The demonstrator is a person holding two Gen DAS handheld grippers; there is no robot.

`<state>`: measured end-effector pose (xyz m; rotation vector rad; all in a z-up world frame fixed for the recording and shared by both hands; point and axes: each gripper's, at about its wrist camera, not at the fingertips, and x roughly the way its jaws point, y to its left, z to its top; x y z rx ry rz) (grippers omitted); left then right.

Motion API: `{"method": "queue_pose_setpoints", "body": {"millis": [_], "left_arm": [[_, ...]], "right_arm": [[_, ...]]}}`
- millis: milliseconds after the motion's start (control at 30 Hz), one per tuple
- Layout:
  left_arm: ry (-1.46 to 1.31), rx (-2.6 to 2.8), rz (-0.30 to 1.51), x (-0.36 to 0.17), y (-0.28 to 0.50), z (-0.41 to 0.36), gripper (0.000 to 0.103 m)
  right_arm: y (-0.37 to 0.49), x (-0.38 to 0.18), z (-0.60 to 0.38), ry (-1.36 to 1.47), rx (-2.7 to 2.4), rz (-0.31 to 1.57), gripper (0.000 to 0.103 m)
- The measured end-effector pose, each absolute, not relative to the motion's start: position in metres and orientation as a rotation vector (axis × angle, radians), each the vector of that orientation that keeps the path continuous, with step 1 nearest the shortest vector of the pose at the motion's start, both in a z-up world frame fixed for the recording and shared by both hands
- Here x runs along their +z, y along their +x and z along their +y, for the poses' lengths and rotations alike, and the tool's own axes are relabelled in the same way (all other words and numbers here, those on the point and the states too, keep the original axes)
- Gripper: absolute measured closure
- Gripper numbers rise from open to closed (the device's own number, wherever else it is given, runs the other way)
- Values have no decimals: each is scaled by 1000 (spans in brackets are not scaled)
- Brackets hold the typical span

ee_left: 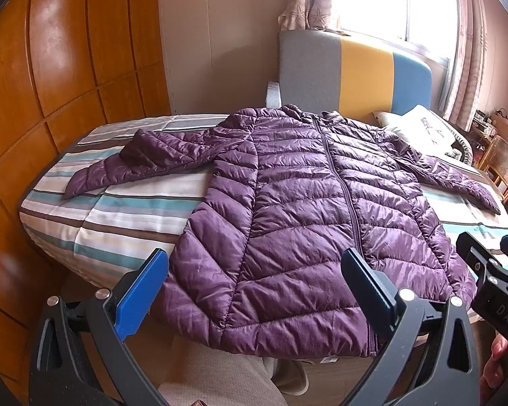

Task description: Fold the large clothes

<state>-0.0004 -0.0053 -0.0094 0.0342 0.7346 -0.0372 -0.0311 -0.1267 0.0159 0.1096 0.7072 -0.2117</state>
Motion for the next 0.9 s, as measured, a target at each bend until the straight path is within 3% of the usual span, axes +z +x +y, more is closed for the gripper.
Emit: {"method": "queue_pose_setpoints", "body": {"millis": [667,900], "left_arm": [[44,-94,823,-38,38,-11,2],[102,-10,798,-58,81,-13,2]], "right_arm": [[-4,-6,-178,200,-170,689,3],[30,-42,-242,301,-269,852,3]]}}
